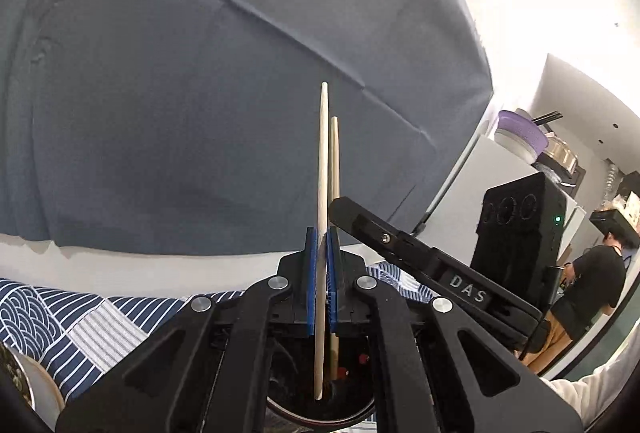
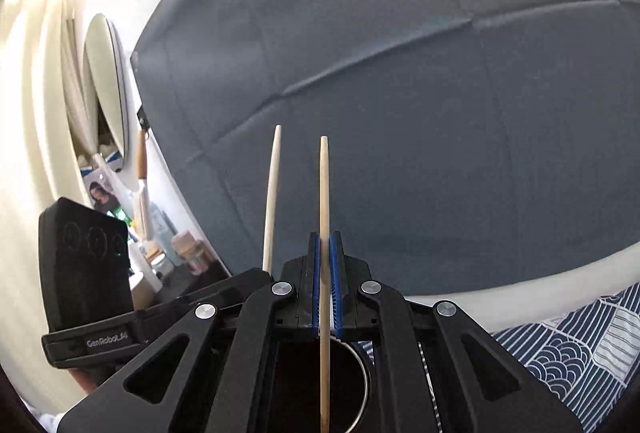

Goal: Organize utensils
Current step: 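Lower the sticks into the black cup and open both tools, then withdraw both tools from the cup and move toward the remaining sticks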

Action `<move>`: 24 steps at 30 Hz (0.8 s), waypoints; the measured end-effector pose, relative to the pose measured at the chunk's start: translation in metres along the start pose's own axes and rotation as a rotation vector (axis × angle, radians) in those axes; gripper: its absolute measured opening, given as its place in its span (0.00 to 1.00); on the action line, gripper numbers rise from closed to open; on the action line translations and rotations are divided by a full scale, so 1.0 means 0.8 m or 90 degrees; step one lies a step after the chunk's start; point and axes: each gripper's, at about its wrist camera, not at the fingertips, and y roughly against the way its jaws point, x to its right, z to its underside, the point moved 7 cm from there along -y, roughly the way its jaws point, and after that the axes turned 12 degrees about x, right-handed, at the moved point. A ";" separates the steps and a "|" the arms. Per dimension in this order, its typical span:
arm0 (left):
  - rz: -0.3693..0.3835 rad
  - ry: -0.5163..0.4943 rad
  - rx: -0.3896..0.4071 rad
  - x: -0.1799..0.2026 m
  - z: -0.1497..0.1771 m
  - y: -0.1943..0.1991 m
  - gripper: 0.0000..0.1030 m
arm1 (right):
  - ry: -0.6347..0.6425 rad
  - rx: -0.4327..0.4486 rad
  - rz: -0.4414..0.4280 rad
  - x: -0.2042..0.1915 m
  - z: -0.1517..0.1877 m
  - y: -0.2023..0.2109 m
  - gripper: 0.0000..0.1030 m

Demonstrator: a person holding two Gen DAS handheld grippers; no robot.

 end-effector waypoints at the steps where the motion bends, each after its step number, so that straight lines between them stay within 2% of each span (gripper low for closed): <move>1: 0.002 0.001 -0.003 0.001 0.001 -0.001 0.05 | -0.001 -0.003 0.000 -0.001 0.001 0.000 0.05; 6: 0.009 0.018 -0.006 0.005 -0.003 0.006 0.07 | 0.014 -0.004 0.010 -0.005 -0.001 0.007 0.08; 8: 0.003 0.022 -0.005 0.004 -0.007 0.012 0.21 | 0.019 -0.003 0.010 -0.003 -0.005 0.015 0.09; 10: -0.011 0.014 0.001 0.005 -0.012 0.019 0.40 | 0.024 -0.001 0.016 -0.004 -0.010 0.022 0.09; 12: -0.026 0.007 0.004 0.008 -0.018 0.027 0.48 | 0.030 0.000 0.016 -0.007 -0.016 0.029 0.09; 14: -0.034 0.003 0.009 0.011 -0.025 0.037 0.52 | 0.041 -0.004 0.020 -0.011 -0.021 0.036 0.20; 16: -0.046 0.001 0.016 0.012 -0.032 0.046 0.60 | 0.053 -0.007 0.022 -0.015 -0.025 0.045 0.23; 20: -0.069 -0.001 0.023 0.019 -0.039 0.067 0.63 | 0.067 -0.013 0.028 -0.025 -0.033 0.068 0.36; 24: -0.086 -0.007 0.025 0.029 -0.041 0.088 0.68 | 0.085 -0.018 0.025 -0.038 -0.041 0.092 0.40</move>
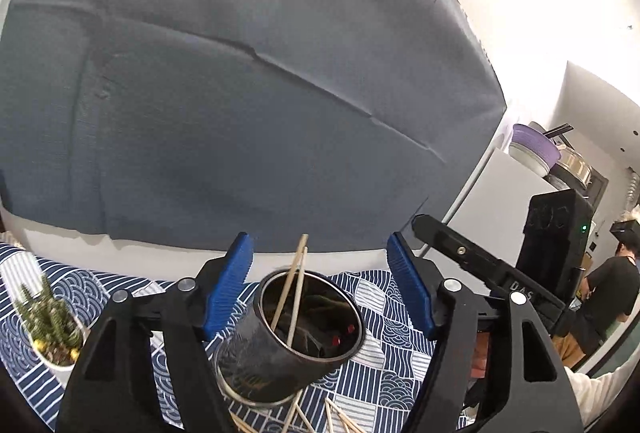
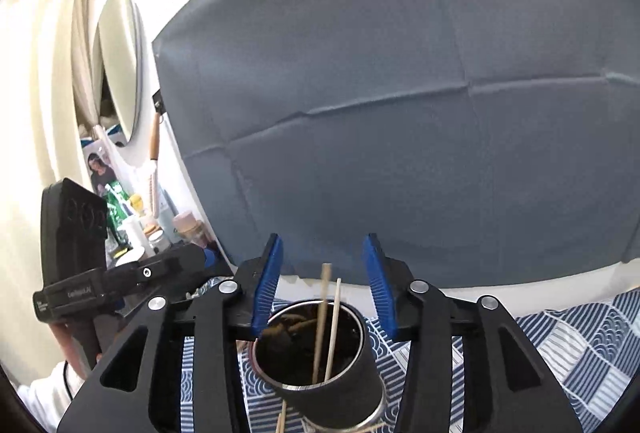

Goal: Organize utensils
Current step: 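Withdraw both tools from the cup and move toward the remaining sticks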

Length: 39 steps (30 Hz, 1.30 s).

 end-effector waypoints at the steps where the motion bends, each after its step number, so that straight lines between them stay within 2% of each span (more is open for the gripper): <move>1: -0.002 -0.002 0.000 0.004 0.000 0.005 0.73 | 0.004 -0.001 0.000 -0.002 -0.002 0.006 0.42; 4: -0.009 -0.010 0.001 0.015 0.000 0.021 0.79 | 0.013 0.001 0.005 -0.008 -0.009 0.025 0.54; 6: -0.029 -0.021 0.005 0.022 0.000 0.033 0.85 | 0.021 0.001 0.008 -0.012 -0.012 0.038 0.57; 12: -0.055 -0.037 0.002 0.041 0.004 0.063 0.91 | 0.041 -0.006 0.002 -0.026 -0.012 0.073 0.71; 14: -0.062 -0.034 0.001 0.046 0.006 0.072 0.93 | 0.044 -0.010 0.006 -0.030 -0.010 0.083 0.84; 24: -0.109 -0.055 -0.047 0.065 0.040 0.106 0.94 | 0.050 -0.053 0.018 -0.038 0.023 0.124 0.85; 39: -0.171 -0.033 -0.141 0.052 0.134 0.129 0.94 | 0.041 -0.133 0.059 -0.017 0.098 0.168 0.85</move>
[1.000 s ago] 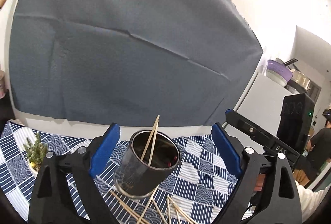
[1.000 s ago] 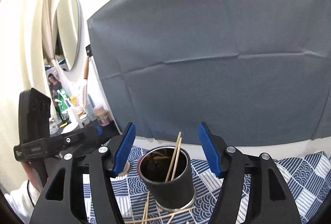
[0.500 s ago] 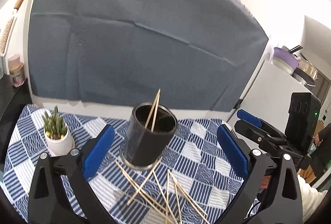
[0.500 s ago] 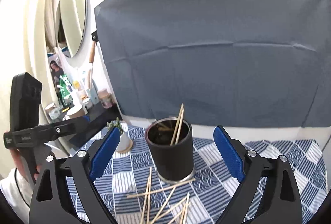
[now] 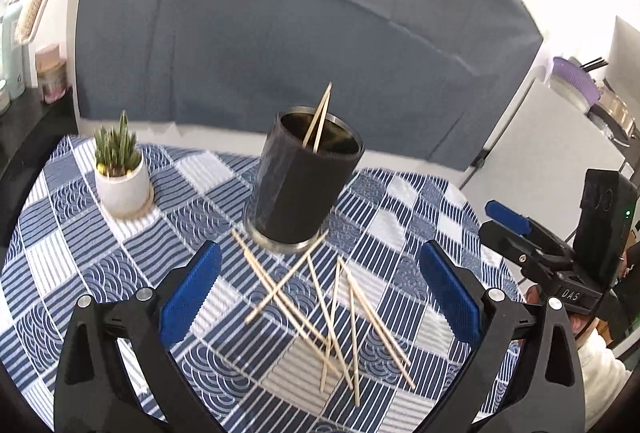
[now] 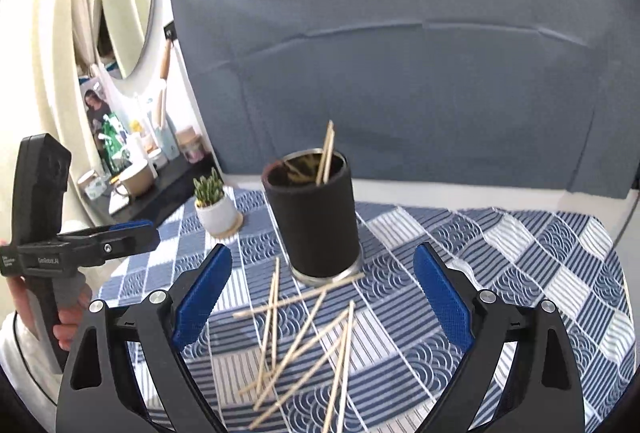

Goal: Organize utensils
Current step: 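Withdraw both tools from the cup and move toward the remaining sticks, then close the left tool on a stick while the right tool grasps another stick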

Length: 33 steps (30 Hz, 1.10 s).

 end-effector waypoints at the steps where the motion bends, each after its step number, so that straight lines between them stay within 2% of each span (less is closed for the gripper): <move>1: -0.002 0.000 -0.006 -0.001 0.004 -0.002 0.94 | -0.001 -0.006 0.004 0.002 0.006 0.001 0.85; 12: -0.029 0.006 -0.098 -0.021 0.060 -0.038 0.94 | 0.008 -0.095 0.051 0.028 0.078 -0.010 0.85; 24: -0.029 -0.013 -0.191 -0.040 0.091 -0.104 0.94 | -0.007 -0.188 0.113 0.068 0.142 -0.044 0.85; 33: -0.025 -0.073 -0.245 -0.040 0.101 -0.154 0.94 | 0.015 -0.251 0.136 0.078 0.181 -0.079 0.85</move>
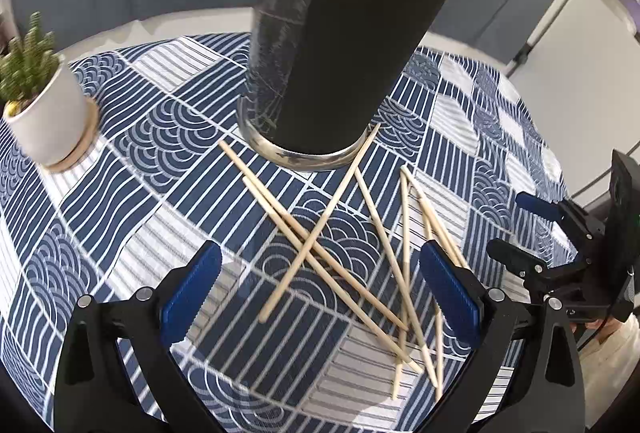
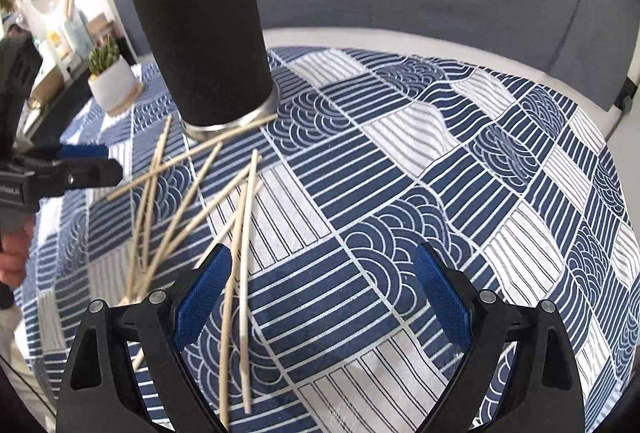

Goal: Organize utensils
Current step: 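Close the left tool on a stick while the right tool grasps another stick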

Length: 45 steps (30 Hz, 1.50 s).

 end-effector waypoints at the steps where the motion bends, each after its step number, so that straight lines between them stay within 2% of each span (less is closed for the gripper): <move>1: 0.000 -0.009 -0.005 0.001 -0.002 -0.006 0.94 | 0.008 -0.006 0.005 -0.001 0.001 -0.004 0.85; 8: -0.008 -0.075 -0.022 0.010 -0.018 -0.036 0.94 | 0.031 -0.036 0.021 0.000 0.006 -0.023 0.85; 11: -0.020 -0.120 -0.033 0.014 -0.022 -0.048 0.90 | 0.025 -0.057 0.011 -0.003 0.009 -0.031 0.85; 15: -0.019 -0.158 -0.046 0.019 -0.024 -0.061 0.88 | 0.030 -0.056 0.012 -0.006 0.007 -0.034 0.85; 23: -0.023 -0.201 -0.078 0.018 -0.026 -0.081 0.74 | 0.031 -0.090 0.036 -0.002 -0.002 -0.045 0.85; 27: -0.029 -0.236 -0.098 0.021 -0.024 -0.089 0.62 | 0.032 -0.109 0.049 0.000 -0.003 -0.048 0.84; 31: -0.018 -0.252 -0.099 0.038 -0.025 -0.098 0.54 | 0.046 -0.143 0.053 -0.008 0.005 -0.054 0.84; 33: -0.019 -0.256 -0.101 0.040 -0.027 -0.101 0.53 | 0.044 -0.143 0.058 -0.009 0.005 -0.054 0.83; 35: -0.023 -0.246 -0.103 0.038 -0.029 -0.102 0.49 | 0.013 -0.153 0.039 -0.009 0.007 -0.056 0.70; 36: -0.026 -0.236 -0.104 0.036 -0.030 -0.103 0.47 | -0.007 -0.159 0.031 -0.007 0.007 -0.056 0.67; 38: -0.031 -0.226 -0.106 0.034 -0.030 -0.102 0.45 | -0.018 -0.162 0.042 -0.004 0.005 -0.056 0.56; 39: -0.031 -0.225 -0.108 0.034 -0.030 -0.101 0.41 | -0.019 -0.161 0.042 -0.003 0.004 -0.056 0.52; 41: -0.030 -0.221 -0.114 0.037 -0.027 -0.097 0.30 | -0.017 -0.159 0.040 -0.004 0.001 -0.056 0.32; 42: -0.027 -0.219 -0.117 0.040 -0.024 -0.096 0.22 | -0.014 -0.158 0.039 -0.005 0.000 -0.056 0.27; 44: -0.017 -0.219 -0.122 0.038 -0.018 -0.088 0.16 | -0.012 -0.159 0.038 -0.008 -0.002 -0.056 0.11; 45: -0.015 -0.219 -0.123 0.040 -0.016 -0.086 0.10 | -0.011 -0.160 0.039 -0.009 -0.002 -0.056 0.08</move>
